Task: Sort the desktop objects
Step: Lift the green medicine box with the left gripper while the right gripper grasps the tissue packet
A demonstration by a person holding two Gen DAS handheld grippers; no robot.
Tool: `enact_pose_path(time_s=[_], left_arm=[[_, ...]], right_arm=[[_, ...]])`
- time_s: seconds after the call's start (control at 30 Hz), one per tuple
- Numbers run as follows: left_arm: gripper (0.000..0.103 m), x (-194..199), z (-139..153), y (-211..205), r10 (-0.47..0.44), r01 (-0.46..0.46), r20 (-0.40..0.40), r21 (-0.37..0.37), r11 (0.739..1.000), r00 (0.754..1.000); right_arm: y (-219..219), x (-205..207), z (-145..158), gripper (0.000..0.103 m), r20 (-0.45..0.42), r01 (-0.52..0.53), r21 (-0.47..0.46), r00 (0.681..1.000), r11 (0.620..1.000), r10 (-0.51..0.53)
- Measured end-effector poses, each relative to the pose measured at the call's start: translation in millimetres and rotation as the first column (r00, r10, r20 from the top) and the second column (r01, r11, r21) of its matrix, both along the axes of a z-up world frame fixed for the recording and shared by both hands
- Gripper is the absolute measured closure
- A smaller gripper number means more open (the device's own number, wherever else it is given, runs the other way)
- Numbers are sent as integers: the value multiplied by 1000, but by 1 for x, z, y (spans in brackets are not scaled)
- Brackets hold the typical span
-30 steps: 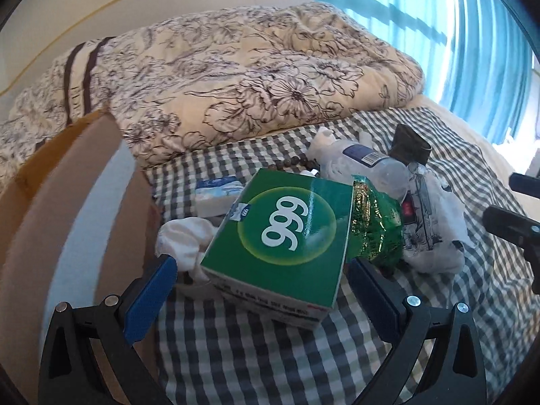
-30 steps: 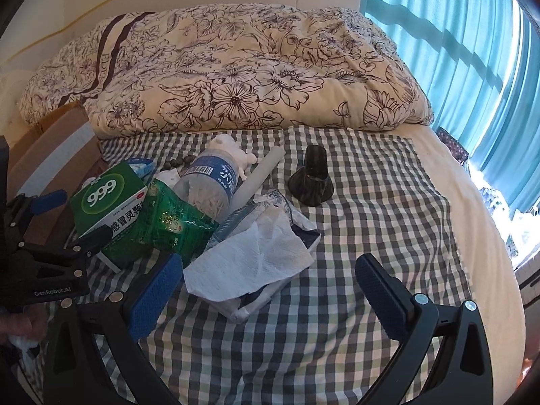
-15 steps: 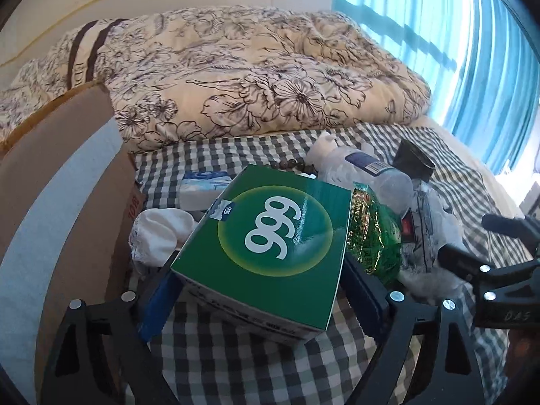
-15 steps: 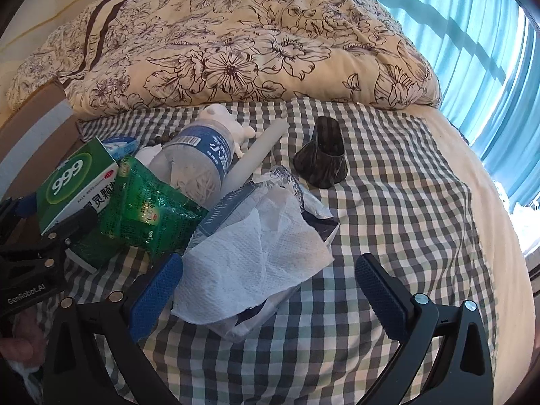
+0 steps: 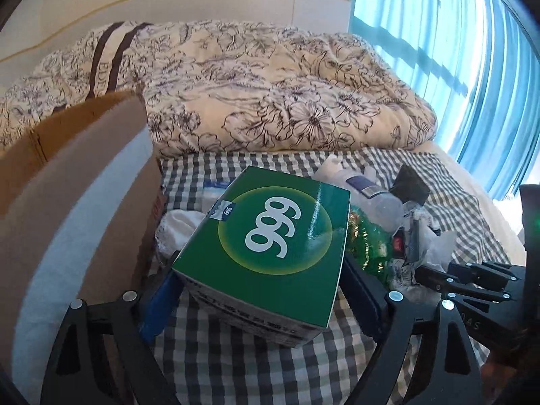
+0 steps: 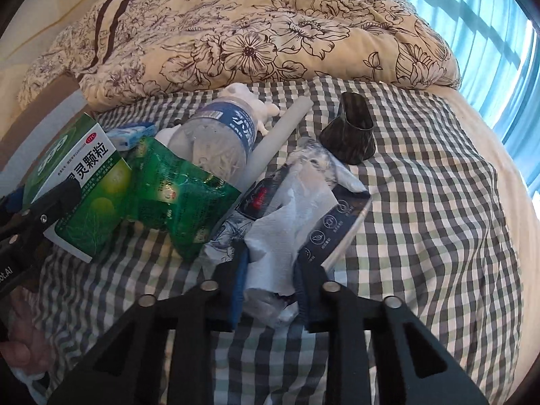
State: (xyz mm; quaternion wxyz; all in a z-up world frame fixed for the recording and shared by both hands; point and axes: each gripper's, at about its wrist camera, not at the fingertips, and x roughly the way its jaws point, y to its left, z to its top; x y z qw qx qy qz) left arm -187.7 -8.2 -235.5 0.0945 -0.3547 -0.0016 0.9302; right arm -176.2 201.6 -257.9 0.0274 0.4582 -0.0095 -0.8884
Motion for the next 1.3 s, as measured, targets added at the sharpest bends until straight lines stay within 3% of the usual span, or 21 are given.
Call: enact_pose_path(time_s=[0.1,0.57,0.93,1.3], left_arm=[[14,4,6,0,8,-8,-2,-2,1000,1000],[14,51,54,5,36,-35,-57,4,999,998],[14,95,109,-4,124,-127,-141,-18,992,982],[14,145,162,-1,109,-117,-238,-22,993,965]], right_arm=[[9,7,8,99,-2,8,-49,1000,999,-9],[36,60,64,99,-83,26,-99,996,995,-34],[25,104,125,99,-202,-22,-93,979,995,3],[18,151,177,99,-294,-48,-85,956,995,21]])
